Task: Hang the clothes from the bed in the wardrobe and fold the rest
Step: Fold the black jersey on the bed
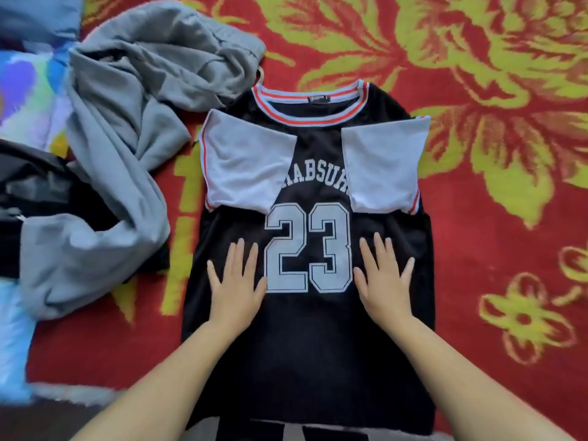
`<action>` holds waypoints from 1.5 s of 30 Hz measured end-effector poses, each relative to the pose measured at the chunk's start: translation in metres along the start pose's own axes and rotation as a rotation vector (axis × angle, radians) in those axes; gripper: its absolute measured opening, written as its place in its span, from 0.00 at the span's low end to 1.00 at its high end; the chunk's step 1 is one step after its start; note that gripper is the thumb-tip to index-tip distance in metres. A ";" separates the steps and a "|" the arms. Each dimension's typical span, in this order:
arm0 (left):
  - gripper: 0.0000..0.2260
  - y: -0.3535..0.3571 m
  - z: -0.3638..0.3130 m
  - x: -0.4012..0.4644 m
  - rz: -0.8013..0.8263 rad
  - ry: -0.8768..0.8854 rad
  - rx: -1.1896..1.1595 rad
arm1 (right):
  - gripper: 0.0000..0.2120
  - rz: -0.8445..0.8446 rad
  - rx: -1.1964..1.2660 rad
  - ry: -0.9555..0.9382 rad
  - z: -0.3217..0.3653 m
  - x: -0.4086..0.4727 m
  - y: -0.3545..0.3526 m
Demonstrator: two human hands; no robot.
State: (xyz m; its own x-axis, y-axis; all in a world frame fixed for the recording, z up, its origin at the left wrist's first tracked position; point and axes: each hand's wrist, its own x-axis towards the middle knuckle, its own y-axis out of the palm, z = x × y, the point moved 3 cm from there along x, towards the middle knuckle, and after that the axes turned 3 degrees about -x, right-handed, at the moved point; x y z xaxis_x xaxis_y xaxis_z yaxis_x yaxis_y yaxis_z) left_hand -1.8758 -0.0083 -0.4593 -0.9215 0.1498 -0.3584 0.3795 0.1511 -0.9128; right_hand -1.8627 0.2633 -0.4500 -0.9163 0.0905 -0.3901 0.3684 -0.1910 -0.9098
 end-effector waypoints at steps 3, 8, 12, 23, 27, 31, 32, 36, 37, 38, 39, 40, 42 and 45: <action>0.29 0.045 0.012 -0.083 0.221 -0.025 0.075 | 0.28 0.250 0.026 0.058 -0.019 -0.076 0.037; 0.36 0.070 0.011 -0.162 0.230 -0.122 0.038 | 0.31 0.276 -0.024 0.040 -0.037 -0.161 0.071; 0.35 0.064 0.042 -0.177 0.059 -0.487 -0.128 | 0.33 0.077 0.088 0.360 -0.051 -0.185 0.075; 0.15 0.040 0.084 -0.190 0.028 -0.799 -0.623 | 0.15 -0.076 0.674 0.928 -0.063 -0.217 0.071; 0.13 -0.004 0.084 -0.163 -0.023 -0.742 -1.053 | 0.08 -0.215 1.099 0.888 -0.058 -0.205 0.035; 0.07 -0.062 0.073 -0.083 -0.052 -0.775 -1.550 | 0.05 -0.296 1.628 0.906 -0.050 -0.137 -0.032; 0.06 -0.075 0.070 -0.062 -0.068 -0.783 -1.623 | 0.07 -0.298 1.689 0.911 -0.050 -0.117 -0.048; 0.09 -0.127 0.055 0.031 -0.158 -0.902 -2.023 | 0.07 -0.314 1.924 0.910 -0.056 -0.014 -0.103; 0.11 -0.139 0.049 0.054 -0.169 -0.936 -2.085 | 0.06 -0.293 1.975 0.905 -0.057 0.015 -0.112; 0.12 -0.147 0.047 0.068 -0.194 -0.959 -2.126 | 0.07 -0.284 2.008 0.906 -0.057 0.037 -0.118; 0.14 -0.153 0.044 0.089 -0.226 -0.969 -2.191 | 0.06 -0.286 2.037 0.909 -0.057 0.062 -0.124; 0.15 -0.157 0.041 0.117 -0.239 -0.973 -2.233 | 0.04 -0.290 2.056 0.908 -0.057 0.091 -0.130; 0.16 -0.161 0.033 0.158 -0.308 -0.932 -2.365 | 0.02 -0.327 2.111 0.886 -0.051 0.138 -0.141; 0.12 -0.159 0.034 0.212 -0.401 -0.853 -2.446 | 0.02 -0.364 2.247 0.770 -0.040 0.190 -0.152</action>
State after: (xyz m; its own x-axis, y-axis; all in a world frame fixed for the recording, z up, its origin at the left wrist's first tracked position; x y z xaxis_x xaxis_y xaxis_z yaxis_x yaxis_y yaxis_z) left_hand -2.1343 -0.0334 -0.3971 -0.5478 -0.2311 -0.8041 -0.8164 0.3575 0.4534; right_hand -2.0870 0.3488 -0.3913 -0.4893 0.4422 -0.7517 -0.8631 -0.3690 0.3448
